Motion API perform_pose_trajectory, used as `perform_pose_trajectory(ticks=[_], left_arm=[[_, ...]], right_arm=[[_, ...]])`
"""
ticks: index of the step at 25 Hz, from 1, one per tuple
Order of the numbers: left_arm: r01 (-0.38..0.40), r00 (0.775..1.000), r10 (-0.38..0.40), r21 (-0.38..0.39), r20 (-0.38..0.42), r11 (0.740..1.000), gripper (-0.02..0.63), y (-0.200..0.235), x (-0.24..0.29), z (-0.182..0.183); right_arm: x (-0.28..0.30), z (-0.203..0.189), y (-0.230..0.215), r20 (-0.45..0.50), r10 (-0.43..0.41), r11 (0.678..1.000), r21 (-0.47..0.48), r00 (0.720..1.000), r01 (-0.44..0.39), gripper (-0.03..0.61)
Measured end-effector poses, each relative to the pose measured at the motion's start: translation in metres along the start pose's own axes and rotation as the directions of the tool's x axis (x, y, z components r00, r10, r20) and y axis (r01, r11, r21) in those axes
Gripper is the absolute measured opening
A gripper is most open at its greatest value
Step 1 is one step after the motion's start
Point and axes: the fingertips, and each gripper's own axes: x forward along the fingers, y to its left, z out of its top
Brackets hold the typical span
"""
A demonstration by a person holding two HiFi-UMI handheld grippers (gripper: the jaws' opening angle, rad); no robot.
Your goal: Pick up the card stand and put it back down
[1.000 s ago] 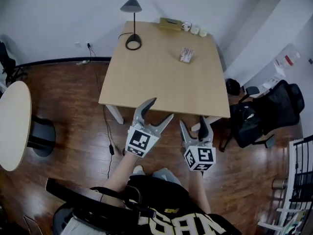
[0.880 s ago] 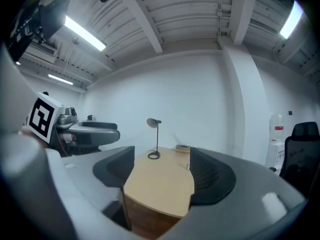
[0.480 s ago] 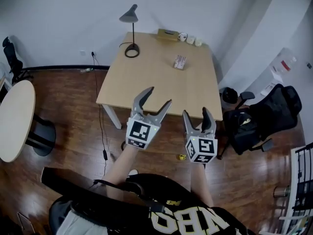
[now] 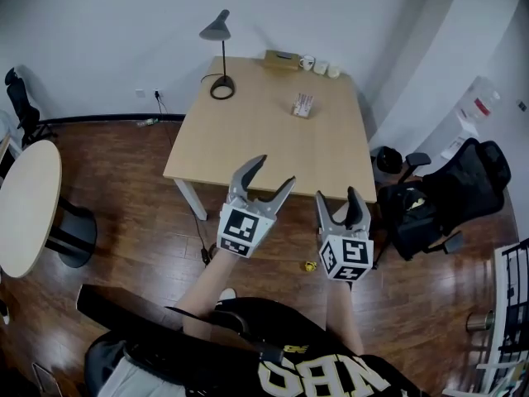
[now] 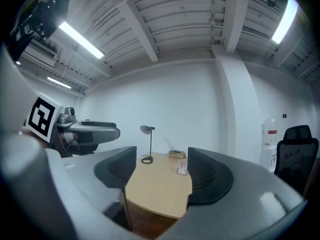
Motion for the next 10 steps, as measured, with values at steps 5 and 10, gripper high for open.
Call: perform_pose_trajectory(ticks=[5, 10], left_arm=[[-0.002, 1.0, 0.002, 0.007, -0.009, 1.0, 0.301, 0.009, -0.005, 0.0], [0.001, 1.0, -0.001, 0.002, -0.031, 1.0, 0.3, 0.012, -0.01, -0.008]], right_arm=[[-0.003, -0.003, 0.006, -0.016, -0.004, 1.0, -0.003, 1.0, 0.004, 0.316], [-0.003, -0.013, 0.01, -0.043, -0.004, 1.0, -0.006, 0.999, 0.004, 0.316]])
